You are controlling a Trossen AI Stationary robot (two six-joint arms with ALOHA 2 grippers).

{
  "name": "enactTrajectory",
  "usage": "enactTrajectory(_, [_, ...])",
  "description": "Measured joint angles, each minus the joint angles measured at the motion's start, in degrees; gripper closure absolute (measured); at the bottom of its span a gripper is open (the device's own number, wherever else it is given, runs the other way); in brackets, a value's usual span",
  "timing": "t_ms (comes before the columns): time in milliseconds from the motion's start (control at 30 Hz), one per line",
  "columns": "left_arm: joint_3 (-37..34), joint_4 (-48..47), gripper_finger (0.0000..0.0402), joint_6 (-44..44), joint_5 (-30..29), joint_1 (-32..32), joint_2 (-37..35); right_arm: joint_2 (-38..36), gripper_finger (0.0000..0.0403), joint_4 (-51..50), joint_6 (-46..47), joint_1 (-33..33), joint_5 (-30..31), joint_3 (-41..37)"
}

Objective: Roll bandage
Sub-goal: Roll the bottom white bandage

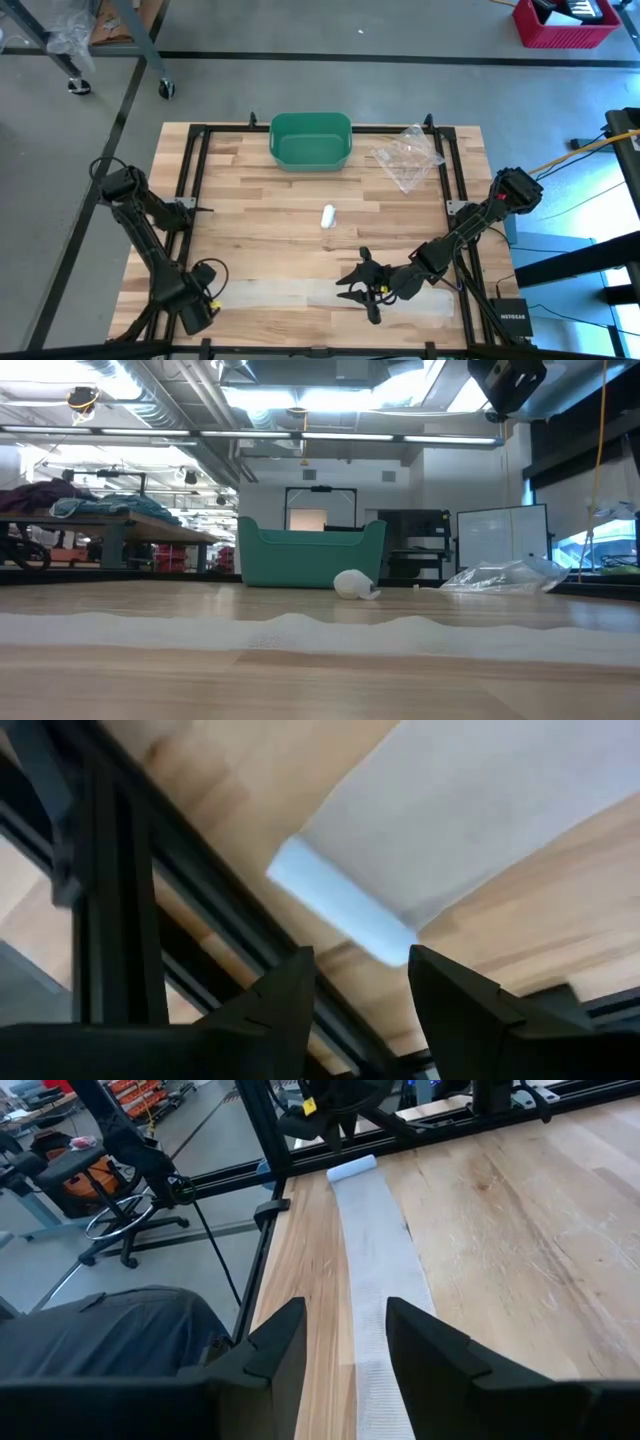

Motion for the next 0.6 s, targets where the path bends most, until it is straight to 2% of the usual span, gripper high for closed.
enactTrajectory(167, [-2.6, 5.1, 0.0247, -3.5, 0.1, -1.5, 1.1, 0.0, 0.0261, -0.6, 0.8, 0.0, 0.0, 0.0])
enactTrajectory(300, [-5.4, 10.2, 0.0247, -2.8, 0.3, -1.6, 2.4, 0.0, 0.0261, -0.5, 0.8, 0.0, 0.0, 0.0])
enactTrajectory(600, [-5.7, 10.9, 0.0247, -0.8, 1.2, -0.9, 3.7, 0.0, 0.0261, -0.5, 0.7, 0.0, 0.0, 0.0])
